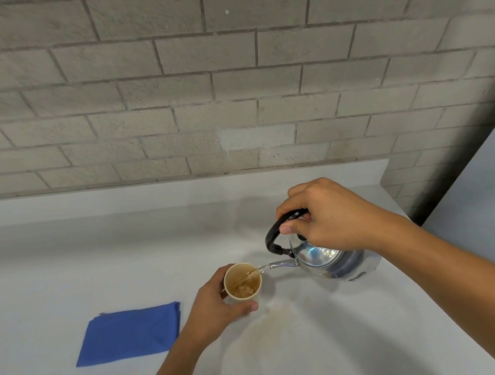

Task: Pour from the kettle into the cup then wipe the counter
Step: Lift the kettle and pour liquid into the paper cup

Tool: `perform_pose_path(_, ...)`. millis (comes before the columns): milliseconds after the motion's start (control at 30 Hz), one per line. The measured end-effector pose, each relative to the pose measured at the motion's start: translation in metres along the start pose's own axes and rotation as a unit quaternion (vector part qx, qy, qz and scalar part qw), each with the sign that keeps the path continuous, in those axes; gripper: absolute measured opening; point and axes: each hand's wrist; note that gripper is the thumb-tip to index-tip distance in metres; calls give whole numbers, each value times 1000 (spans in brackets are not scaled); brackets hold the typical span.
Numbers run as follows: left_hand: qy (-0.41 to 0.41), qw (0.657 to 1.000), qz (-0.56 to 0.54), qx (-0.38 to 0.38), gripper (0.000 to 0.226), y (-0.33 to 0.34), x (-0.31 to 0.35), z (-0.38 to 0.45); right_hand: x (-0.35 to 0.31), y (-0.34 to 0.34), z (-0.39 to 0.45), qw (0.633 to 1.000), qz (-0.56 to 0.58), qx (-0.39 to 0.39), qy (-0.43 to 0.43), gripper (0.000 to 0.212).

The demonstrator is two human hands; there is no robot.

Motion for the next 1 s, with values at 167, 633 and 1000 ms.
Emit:
perform_pose_path(167, -2, 1000, -2, 4, 80, 0, -1, 1, -2, -3, 0, 1000, -18, -1, -3, 7)
perform_pose_path(633, 4, 1000, 6, 3, 77, 1, 0, 0, -7, -8, 2, 999, -43, -10, -4, 10)
perform_pose_path(1000, -3, 1000, 10, 5, 78, 1, 2, -1, -11, -7, 3, 998, -60, -19, -4, 13)
Point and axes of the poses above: each hand's wrist, its own z-axis towards the middle knuckle, its own y-axis out of the palm, x = y × z, and after that the axes turned 15 degrees about -x, right-handed
